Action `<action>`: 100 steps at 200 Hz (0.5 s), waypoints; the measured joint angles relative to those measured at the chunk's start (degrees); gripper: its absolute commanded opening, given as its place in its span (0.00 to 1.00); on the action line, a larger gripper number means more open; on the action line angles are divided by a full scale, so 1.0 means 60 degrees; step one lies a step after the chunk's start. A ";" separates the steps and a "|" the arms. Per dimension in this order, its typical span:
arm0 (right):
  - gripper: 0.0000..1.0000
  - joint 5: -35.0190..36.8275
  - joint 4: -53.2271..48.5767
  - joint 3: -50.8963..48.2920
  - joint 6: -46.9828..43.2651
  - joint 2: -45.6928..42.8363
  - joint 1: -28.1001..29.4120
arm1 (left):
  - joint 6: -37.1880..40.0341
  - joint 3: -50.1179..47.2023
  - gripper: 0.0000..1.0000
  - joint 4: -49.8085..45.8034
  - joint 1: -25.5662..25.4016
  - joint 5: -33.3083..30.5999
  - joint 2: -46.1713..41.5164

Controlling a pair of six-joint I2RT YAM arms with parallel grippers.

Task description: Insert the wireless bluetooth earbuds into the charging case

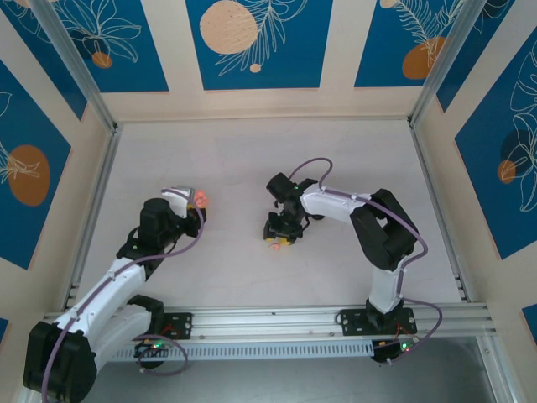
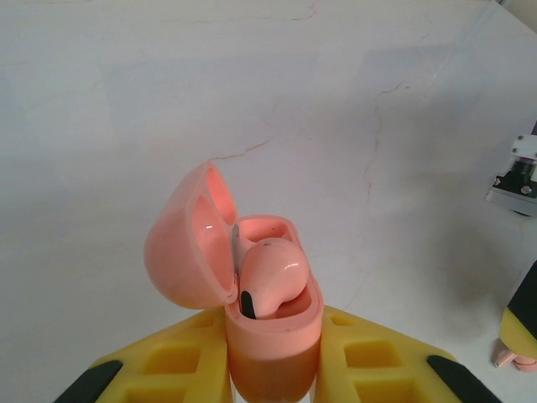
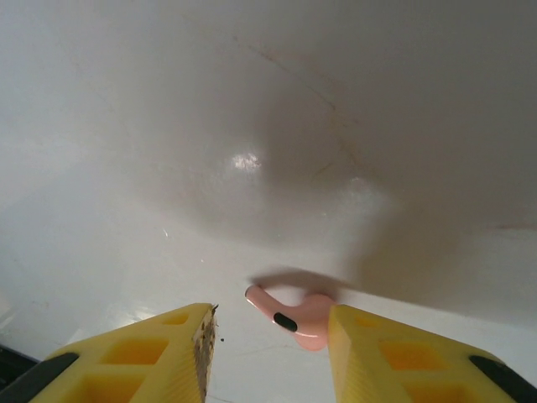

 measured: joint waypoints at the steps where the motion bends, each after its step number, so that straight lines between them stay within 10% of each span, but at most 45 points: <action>1: 0.41 0.0004 -0.0011 0.0011 -0.0018 0.0011 0.0000 | 0.0000 0.0000 0.23 0.0000 0.0000 0.0000 0.0000; 100: 0.40 -0.0215 0.0106 0.0834 -0.0452 0.0576 0.0270 | 0.0000 0.0000 0.23 -0.0007 0.0000 -0.0025 0.0000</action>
